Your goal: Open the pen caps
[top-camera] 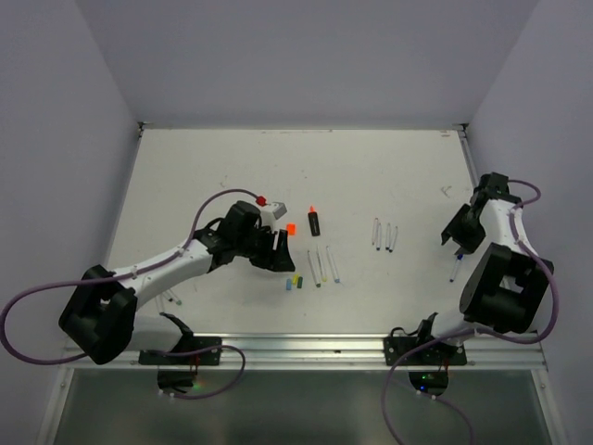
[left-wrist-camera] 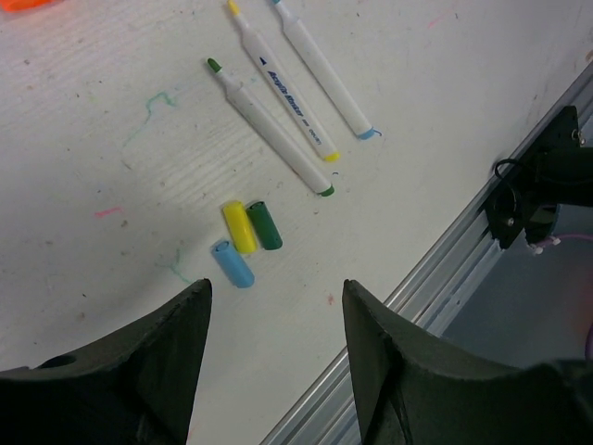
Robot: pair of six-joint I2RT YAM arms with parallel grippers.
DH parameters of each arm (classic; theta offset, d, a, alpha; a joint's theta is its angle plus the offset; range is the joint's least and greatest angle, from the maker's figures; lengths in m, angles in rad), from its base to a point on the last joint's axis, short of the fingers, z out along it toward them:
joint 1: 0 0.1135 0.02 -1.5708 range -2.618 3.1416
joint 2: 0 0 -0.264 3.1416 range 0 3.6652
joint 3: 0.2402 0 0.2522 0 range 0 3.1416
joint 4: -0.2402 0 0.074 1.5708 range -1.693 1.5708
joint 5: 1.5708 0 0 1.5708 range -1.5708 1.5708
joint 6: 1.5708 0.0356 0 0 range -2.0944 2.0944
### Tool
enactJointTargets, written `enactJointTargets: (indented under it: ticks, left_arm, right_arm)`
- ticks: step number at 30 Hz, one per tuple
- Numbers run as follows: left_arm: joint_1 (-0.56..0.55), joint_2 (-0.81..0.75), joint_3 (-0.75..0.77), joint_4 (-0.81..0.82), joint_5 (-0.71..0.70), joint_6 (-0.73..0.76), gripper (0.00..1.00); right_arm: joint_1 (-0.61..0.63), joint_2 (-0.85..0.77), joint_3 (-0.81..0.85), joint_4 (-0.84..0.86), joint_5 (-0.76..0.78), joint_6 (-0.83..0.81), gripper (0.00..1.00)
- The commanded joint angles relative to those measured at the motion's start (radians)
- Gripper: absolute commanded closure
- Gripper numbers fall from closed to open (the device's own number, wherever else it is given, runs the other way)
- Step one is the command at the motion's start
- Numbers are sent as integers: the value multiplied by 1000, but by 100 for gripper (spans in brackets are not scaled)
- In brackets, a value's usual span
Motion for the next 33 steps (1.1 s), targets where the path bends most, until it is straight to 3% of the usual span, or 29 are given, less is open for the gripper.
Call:
enactJointTargets:
  ticks: [1,18,21,24,25,28,33]
  left_arm:
    - [-2,-10,-18,90,54,21,39]
    - [62,111,11,127,147,61,39]
    - [74,131,16,137,163,53,39]
    - [82,141,25,140,165,47,39]
    - [82,142,29,139,165,45,39]
    - [88,145,49,125,163,44,39]
    - [93,136,94,99,185,45,40]
  right_arm:
    - [-49,7,-34,65,43,-39,54]
    - [-152,199,-87,137,31,-76,56]
    - [-152,223,-87,135,31,-73,61]
    - [-150,239,-91,132,19,-61,72]
    - [-147,240,-96,131,19,-53,82]
    - [-117,240,-116,128,30,-33,97]
    - [29,214,-22,83,95,-16,100]
